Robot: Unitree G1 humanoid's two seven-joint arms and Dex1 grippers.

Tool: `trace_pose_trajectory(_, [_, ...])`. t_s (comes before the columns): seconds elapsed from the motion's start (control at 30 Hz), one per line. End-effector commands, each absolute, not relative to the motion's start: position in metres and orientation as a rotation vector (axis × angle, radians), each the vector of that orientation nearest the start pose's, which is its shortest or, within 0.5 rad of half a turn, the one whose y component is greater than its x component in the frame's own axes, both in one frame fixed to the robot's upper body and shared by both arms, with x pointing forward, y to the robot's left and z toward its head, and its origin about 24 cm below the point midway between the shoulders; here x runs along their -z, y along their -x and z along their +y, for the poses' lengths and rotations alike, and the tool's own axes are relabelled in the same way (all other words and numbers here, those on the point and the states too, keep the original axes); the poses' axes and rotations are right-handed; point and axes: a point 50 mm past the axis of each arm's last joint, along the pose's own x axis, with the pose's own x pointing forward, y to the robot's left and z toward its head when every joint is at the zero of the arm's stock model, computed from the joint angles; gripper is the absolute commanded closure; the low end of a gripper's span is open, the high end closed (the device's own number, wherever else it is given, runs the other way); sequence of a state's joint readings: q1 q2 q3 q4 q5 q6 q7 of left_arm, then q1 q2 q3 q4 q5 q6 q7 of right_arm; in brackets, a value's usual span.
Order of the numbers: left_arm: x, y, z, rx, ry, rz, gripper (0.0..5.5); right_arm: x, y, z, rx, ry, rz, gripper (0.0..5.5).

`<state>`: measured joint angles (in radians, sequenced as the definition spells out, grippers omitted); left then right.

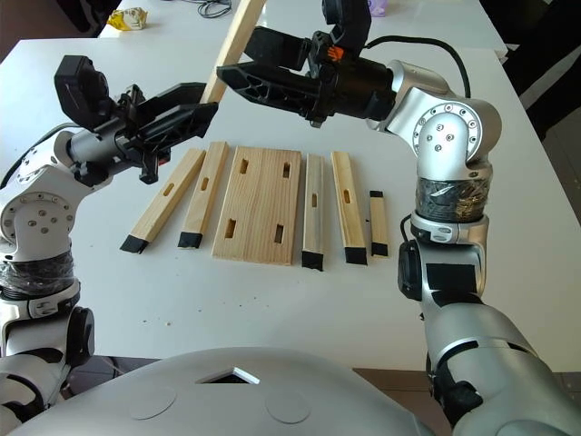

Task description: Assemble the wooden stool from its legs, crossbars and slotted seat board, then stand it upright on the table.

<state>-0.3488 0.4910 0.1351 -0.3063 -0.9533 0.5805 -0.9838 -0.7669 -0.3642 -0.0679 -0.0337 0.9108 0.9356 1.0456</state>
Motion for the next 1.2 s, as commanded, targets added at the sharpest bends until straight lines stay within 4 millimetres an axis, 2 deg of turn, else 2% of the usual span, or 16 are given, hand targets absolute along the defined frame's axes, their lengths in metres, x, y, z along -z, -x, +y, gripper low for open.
trace_pose_trajectory(0.03, [-0.195, -0.248, 0.155, 1.393, 0.239, -0.214, 4.19, -0.231, -0.284, -0.103, -1.653, -0.392, 0.027, 0.83])
trace_pose_trajectory(0.17, [-0.193, -0.246, 0.155, 1.407, 0.211, -0.198, 4.19, -0.232, -0.286, -0.106, -1.656, -0.392, 0.034, 1.21])
trace_pose_trajectory(0.8, [-0.181, -0.24, 0.155, 1.398, 0.238, -0.156, 4.19, -0.236, -0.283, -0.123, -1.673, -0.432, 0.036, 4.03])
trace_pose_trajectory(1.07, [-0.178, -0.239, 0.156, 1.386, 0.235, -0.142, 4.19, -0.237, -0.283, -0.121, -1.649, -0.463, 0.03, 4.11])
trace_pose_trajectory(1.2, [-0.177, -0.245, 0.159, 1.323, 0.214, -0.154, 4.19, -0.234, -0.28, -0.125, -1.645, -0.498, 0.028, 4.11])
